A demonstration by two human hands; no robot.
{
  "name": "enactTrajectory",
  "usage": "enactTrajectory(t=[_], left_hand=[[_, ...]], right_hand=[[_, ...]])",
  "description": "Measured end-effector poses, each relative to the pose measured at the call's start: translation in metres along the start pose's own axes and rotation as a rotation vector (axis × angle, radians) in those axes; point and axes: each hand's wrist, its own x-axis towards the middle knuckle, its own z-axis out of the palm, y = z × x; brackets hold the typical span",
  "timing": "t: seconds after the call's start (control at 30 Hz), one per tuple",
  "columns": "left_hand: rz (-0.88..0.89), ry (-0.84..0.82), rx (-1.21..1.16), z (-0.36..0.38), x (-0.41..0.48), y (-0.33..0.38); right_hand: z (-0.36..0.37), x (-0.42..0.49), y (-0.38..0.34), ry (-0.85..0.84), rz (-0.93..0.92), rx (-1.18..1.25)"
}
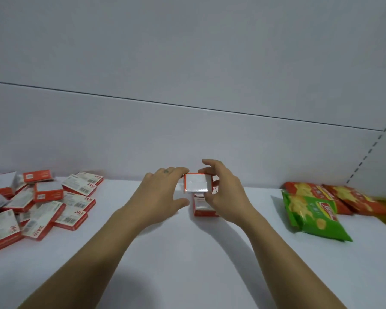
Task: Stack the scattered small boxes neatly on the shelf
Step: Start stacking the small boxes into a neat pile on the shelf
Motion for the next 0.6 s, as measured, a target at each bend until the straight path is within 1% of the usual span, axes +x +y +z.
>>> enactTrajectory(t=[0.17,0.37,0.47,0.53,0.6], left_hand=[[-0.041,0.082,-0.220,0.012,-0.001,-0.004],[-0.143,0.223,-0.363,0.013,-0.013,-0.017],[-0.158,0.284,-0.414,0.009,-0.014,-0.021],[-0.123,0.261,-0.407,0.009,-0.016,-0.021],[-0.073,0.184,-0.362,0.009,-0.018,-0.021]], right_hand=[[0.004,0.007,0.009,0.002,0.006,0.020],[0.029,0.019,-0.002,0.010,-0.053,0.078],[0.044,0.018,-0.008,0.040,-0.029,0.173],[0.051,0.008,-0.006,-0.002,0.006,0.251],[0.051,-0.003,-0.002,-0.057,0.029,0.293]])
